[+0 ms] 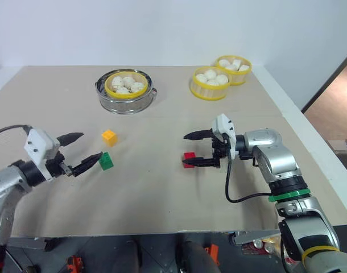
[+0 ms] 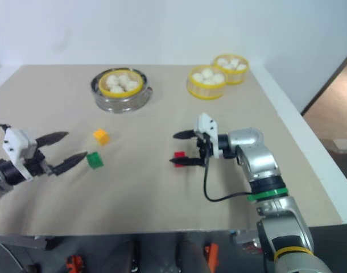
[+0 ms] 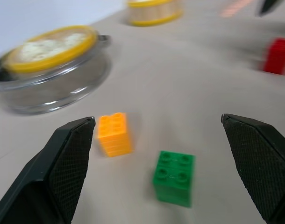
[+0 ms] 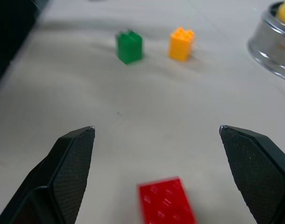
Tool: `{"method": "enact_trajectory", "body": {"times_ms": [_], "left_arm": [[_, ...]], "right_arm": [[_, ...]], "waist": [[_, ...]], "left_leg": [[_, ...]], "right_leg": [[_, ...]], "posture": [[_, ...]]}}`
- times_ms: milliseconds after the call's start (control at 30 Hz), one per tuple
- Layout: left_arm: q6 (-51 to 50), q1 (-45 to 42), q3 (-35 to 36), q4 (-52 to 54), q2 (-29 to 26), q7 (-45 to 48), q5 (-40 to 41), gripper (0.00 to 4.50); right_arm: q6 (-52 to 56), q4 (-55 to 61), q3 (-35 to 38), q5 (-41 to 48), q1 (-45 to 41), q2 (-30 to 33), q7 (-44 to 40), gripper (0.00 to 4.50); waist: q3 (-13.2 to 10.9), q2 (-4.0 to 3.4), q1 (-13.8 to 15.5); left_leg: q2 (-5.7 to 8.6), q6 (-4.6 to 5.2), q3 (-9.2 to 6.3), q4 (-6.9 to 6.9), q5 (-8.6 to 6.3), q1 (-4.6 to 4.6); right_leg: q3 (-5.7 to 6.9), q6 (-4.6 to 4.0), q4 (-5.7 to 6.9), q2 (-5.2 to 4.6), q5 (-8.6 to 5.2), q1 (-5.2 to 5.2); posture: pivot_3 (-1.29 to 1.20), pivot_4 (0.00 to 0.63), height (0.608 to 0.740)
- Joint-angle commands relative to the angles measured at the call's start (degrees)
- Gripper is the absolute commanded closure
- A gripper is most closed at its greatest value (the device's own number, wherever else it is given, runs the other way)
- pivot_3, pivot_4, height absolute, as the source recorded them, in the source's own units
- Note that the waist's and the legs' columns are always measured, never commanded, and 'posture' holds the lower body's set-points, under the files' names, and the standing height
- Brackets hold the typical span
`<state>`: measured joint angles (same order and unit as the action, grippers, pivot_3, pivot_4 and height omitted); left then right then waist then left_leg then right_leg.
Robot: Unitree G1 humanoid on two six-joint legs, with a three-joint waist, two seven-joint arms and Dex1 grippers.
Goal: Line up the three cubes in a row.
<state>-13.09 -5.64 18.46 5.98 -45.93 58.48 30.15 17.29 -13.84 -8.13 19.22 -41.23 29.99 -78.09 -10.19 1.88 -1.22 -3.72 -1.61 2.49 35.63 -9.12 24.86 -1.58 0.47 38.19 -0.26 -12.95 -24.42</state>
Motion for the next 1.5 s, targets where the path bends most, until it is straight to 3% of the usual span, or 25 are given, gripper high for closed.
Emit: {"method": "enact_trajectory", "body": {"times_ms": [33,233,700,1033,1267,1500], "left_arm": [[1.5,-3.7,-2.8,-4.9,-2.3,6.9,-0.6,0.0],[5.7,-8.4,-6.9,-13.0,-2.2,10.7,-4.6,0.0],[5.1,-12.1,-12.0,-21.8,2.4,10.6,-8.5,0.0],[6.3,-13.0,-13.3,-24.7,2.0,12.3,-10.3,3.18],[5.7,-14.0,-14.0,-19.0,2.7,13.9,-8.4,3.17],[-1.8,-21.3,-24.3,-6.9,7.4,15.1,-9.2,3.17]], "right_arm": [[7.2,5.9,2.6,6.6,-1.5,0.2,-1.2,0.07],[11.8,11.5,3.5,11.6,-0.8,-0.9,0.4,0.07],[6.5,13.9,2.3,7.8,2.8,2.2,1.6,0.07],[5.2,13.6,2.2,7.0,2.9,2.0,2.3,0.0],[6.6,14.3,2.7,8.0,2.3,1.8,3.0,0.0],[4.4,12.1,2.9,6.4,1.5,2.2,3.3,0.0]], "waist": [[0.0,0.0,0.0],[0.0,0.01,0.0],[0.0,0.02,0.0],[0.0,0.02,0.0],[0.0,0.02,0.0],[0.0,0.03,0.1]], "left_leg": [[-0.01,0.0,0.02,0.0,0.0,0.02],[-0.07,-0.01,0.04,-0.13,-0.02,0.32],[-0.1,-0.01,0.09,-0.09,-0.01,0.35],[-0.11,0.0,0.19,-0.1,-0.01,0.35],[-0.11,0.0,0.2,-0.09,-0.01,0.35],[-0.05,0.0,0.25,0.07,-0.01,0.38]], "right_leg": [[0.0,0.01,-0.01,0.0,-0.01,-0.02],[0.01,0.26,0.02,0.08,0.02,-0.42],[-0.05,0.3,0.09,0.14,0.07,-0.5],[-0.12,0.3,0.1,0.14,0.08,-0.54],[-0.13,0.32,0.1,0.14,0.1,-0.54],[-0.28,0.56,0.1,0.13,0.1,-0.41]], "posture": [[0.0,0.15,0.74],[0.0,0.15,0.74],[0.0,0.15,0.74],[0.0,0.15,0.74],[0.0,0.15,0.74],[0.0,0.15,0.74]]}}
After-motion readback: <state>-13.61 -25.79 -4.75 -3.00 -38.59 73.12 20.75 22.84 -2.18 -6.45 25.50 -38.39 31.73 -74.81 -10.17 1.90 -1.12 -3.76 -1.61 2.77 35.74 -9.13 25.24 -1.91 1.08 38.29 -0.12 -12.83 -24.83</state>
